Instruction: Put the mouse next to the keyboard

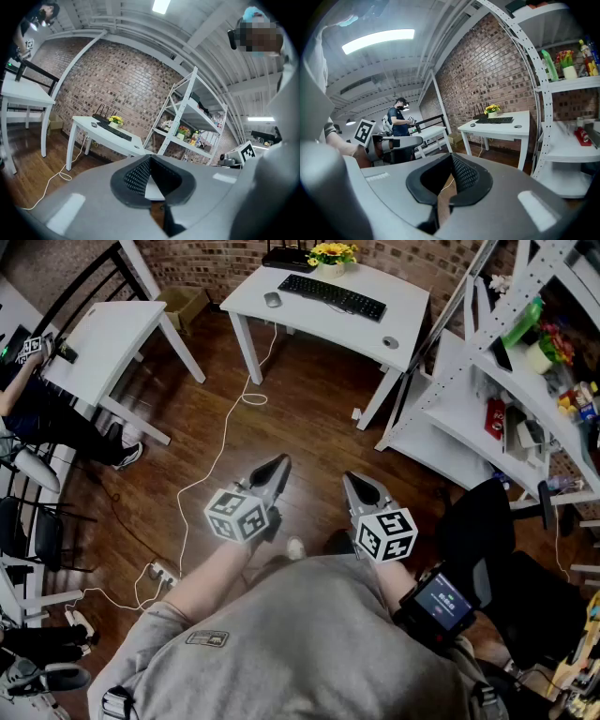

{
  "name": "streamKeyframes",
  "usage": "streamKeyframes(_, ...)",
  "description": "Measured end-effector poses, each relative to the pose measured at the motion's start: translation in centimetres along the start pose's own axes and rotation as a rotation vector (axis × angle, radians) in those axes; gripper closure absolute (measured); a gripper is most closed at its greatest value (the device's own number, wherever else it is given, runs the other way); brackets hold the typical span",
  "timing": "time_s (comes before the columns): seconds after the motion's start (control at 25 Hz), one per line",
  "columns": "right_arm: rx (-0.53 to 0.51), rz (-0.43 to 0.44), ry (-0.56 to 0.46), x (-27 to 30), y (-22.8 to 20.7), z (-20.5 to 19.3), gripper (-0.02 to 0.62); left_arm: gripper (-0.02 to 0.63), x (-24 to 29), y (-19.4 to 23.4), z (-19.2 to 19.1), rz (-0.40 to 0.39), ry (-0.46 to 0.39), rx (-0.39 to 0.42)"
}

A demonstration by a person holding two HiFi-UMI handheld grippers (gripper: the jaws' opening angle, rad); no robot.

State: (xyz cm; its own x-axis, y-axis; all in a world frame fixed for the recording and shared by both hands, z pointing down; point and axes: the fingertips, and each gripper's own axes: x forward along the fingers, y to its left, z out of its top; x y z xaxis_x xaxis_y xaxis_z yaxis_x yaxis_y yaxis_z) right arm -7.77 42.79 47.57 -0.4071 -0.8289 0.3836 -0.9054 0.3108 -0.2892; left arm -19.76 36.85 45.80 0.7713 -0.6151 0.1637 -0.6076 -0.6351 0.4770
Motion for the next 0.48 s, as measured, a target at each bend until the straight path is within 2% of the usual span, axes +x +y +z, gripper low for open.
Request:
streamKeyframes(0.28,0.000,0.009,0.006,3.5,-0.5,0.9,0.584,0.607,1.7,3.4,1.8,0.026,-0.015,-0.004)
streamKeyframes(0.48,-0.001,0.023,-0.010,7.3,-3.5,3.3,0.584,0.607,5.4,5.9,3.4,0.046,-0.018,0.001)
